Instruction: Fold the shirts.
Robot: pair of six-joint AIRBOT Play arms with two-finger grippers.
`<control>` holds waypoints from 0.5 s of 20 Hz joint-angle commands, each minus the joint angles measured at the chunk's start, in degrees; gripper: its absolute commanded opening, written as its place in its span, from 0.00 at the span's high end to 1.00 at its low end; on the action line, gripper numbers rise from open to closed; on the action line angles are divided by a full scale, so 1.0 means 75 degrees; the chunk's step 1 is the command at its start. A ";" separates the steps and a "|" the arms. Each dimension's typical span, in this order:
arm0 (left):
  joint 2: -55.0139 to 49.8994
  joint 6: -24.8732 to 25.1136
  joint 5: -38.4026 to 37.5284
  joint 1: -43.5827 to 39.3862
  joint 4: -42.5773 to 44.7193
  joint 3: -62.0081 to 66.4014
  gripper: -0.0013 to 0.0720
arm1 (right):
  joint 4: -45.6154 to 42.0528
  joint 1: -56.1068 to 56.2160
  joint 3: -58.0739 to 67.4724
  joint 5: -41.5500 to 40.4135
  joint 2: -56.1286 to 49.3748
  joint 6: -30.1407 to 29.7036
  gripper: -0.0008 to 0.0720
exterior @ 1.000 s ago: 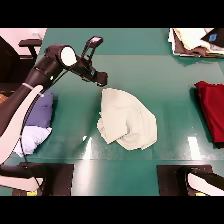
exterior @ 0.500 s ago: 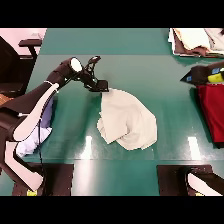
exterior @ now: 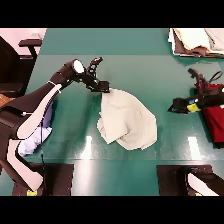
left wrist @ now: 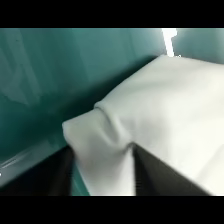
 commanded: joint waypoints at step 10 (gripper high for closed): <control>0.1131 0.0026 -0.0545 0.0350 0.1288 0.0565 0.94 | 0.1547 0.0020 -0.3614 -0.1384 0.0356 0.0265 0.42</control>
